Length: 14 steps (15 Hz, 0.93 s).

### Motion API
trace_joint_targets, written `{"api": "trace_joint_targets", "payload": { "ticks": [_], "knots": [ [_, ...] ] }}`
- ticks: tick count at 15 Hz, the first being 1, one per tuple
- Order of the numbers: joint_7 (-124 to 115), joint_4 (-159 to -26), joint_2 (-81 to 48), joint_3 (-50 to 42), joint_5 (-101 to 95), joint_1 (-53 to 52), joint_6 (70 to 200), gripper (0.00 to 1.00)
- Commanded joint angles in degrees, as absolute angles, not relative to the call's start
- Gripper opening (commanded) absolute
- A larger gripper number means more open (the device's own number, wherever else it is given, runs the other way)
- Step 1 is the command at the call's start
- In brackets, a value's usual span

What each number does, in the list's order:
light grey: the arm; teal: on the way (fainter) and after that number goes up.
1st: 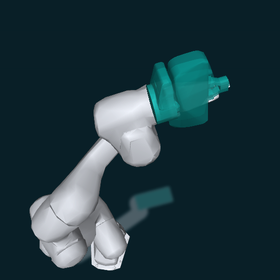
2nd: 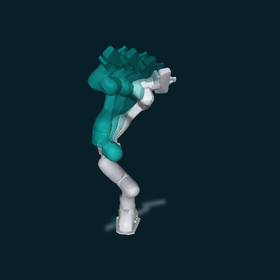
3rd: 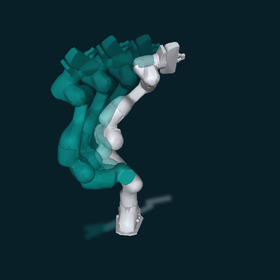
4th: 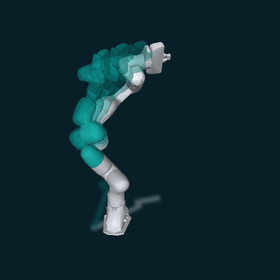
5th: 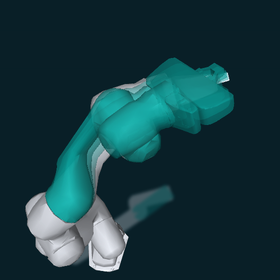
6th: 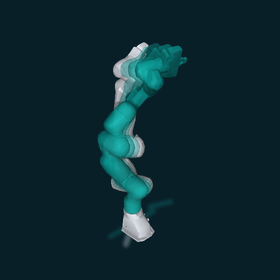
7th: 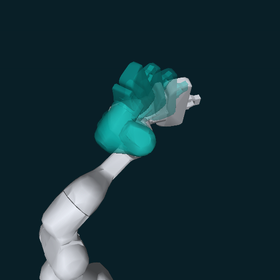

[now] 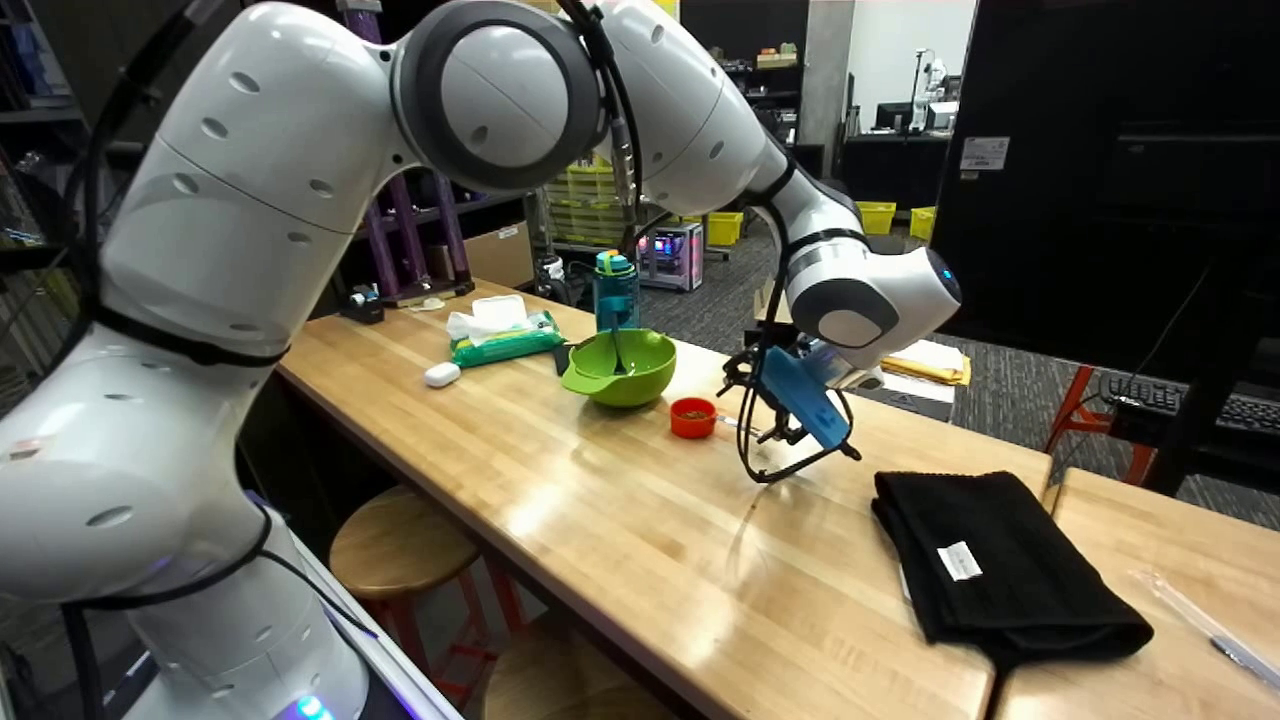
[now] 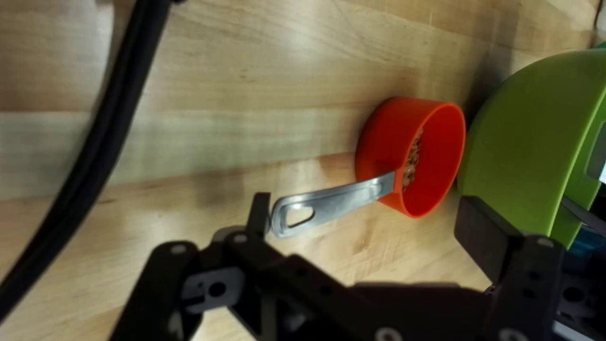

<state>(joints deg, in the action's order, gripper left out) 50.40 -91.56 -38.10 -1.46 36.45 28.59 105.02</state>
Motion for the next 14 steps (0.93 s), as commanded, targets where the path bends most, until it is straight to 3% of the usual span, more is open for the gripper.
{"api": "trace_joint_targets", "payload": {
  "ticks": [1,10,14],
  "knots": [
    [50.9,-92.4,-37.6,-1.9,37.5,28.4,103.0,1.0],
    [51.2,-92.7,-37.5,-2.3,37.7,28.6,100.3,1.0],
    [51.2,-93.1,-37.6,-2.6,37.8,28.6,100.1,0.92]
  ]
}}
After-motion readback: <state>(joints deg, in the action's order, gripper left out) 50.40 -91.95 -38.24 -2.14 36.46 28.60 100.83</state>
